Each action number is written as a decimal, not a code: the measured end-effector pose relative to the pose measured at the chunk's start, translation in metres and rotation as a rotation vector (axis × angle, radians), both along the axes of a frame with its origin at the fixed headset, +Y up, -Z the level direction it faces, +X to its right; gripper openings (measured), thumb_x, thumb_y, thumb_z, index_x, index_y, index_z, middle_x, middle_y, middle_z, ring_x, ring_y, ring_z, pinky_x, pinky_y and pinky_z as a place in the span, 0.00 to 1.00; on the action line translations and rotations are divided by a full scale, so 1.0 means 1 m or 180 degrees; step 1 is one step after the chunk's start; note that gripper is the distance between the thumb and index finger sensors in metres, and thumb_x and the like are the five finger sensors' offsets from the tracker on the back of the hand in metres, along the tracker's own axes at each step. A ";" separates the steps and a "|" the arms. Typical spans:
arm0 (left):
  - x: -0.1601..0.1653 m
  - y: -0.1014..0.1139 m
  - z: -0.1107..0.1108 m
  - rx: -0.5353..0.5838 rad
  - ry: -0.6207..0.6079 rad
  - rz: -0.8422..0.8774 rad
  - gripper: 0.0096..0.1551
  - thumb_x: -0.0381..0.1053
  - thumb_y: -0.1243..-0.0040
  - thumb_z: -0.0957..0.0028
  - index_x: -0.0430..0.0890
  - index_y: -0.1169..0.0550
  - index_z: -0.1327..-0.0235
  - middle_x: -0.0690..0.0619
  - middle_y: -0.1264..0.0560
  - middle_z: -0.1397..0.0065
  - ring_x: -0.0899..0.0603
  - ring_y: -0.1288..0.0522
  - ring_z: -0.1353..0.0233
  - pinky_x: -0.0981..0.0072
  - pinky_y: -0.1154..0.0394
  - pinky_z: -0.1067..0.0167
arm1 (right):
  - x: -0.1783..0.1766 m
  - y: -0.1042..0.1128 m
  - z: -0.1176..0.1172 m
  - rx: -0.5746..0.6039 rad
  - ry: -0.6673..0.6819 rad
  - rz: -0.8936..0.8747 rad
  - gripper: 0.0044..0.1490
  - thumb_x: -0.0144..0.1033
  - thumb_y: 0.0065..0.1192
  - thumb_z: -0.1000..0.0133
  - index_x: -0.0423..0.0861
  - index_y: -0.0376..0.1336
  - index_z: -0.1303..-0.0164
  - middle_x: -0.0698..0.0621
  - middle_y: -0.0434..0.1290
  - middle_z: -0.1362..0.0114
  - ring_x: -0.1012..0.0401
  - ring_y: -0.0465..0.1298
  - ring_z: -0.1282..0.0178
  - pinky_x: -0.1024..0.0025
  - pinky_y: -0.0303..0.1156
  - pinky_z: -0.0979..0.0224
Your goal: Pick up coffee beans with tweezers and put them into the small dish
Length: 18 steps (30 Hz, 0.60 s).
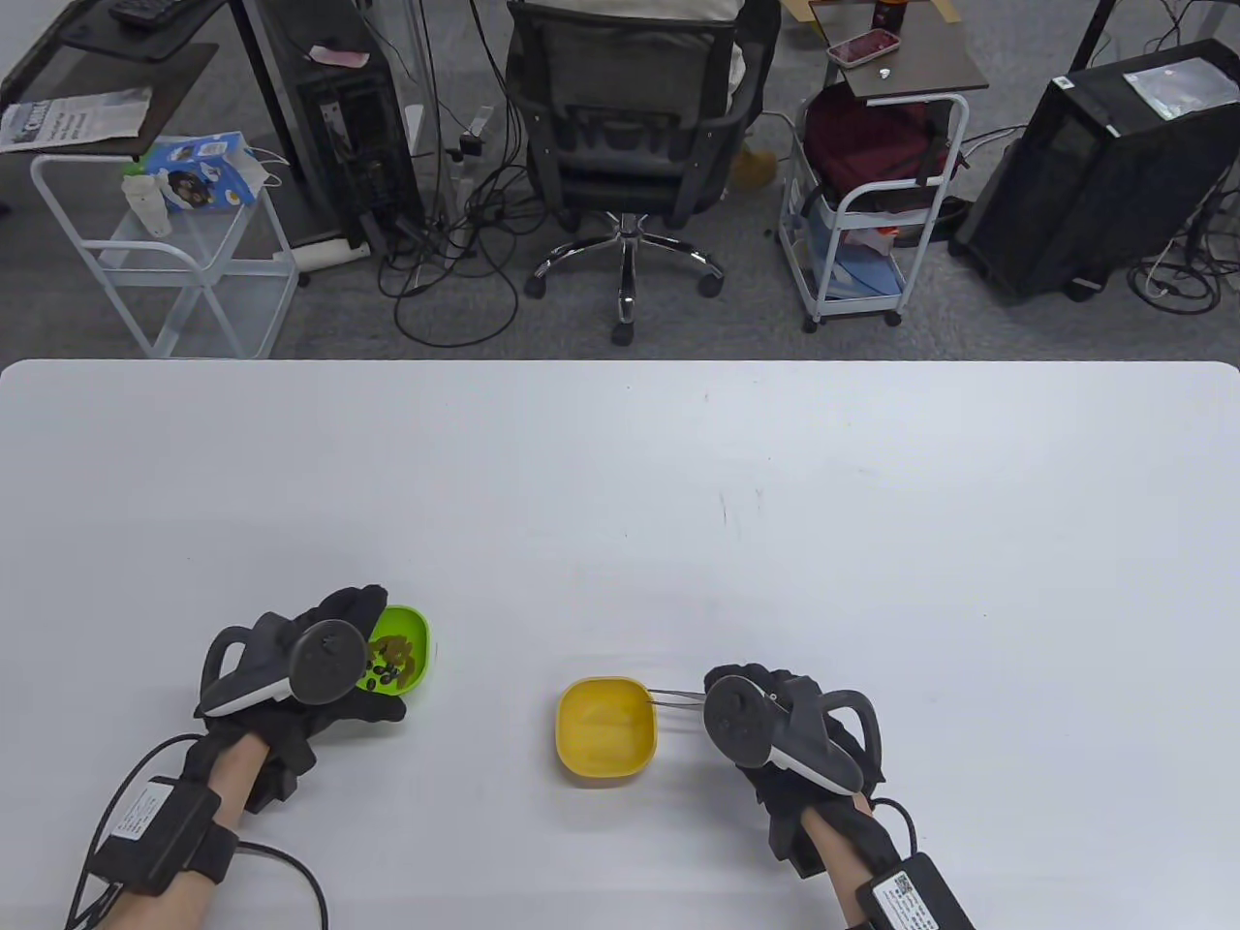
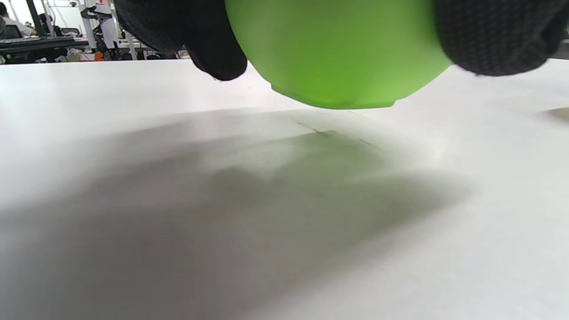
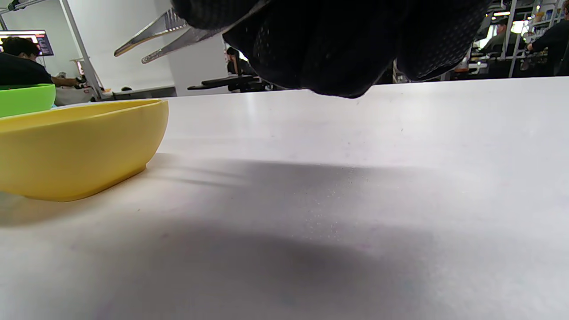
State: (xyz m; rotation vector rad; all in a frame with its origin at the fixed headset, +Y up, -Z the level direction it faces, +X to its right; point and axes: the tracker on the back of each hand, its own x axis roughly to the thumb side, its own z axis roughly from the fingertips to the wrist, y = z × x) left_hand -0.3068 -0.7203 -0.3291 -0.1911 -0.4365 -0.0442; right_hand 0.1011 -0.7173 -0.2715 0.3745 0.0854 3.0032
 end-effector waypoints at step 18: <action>0.057 0.035 0.058 0.0362 -0.0413 0.0142 0.75 0.76 0.43 0.62 0.27 0.43 0.13 0.25 0.36 0.15 0.27 0.25 0.24 0.29 0.31 0.27 | 0.006 0.000 0.000 -0.0027 -0.0029 -0.0101 0.29 0.40 0.48 0.47 0.48 0.59 0.34 0.51 0.75 0.40 0.54 0.79 0.46 0.42 0.69 0.23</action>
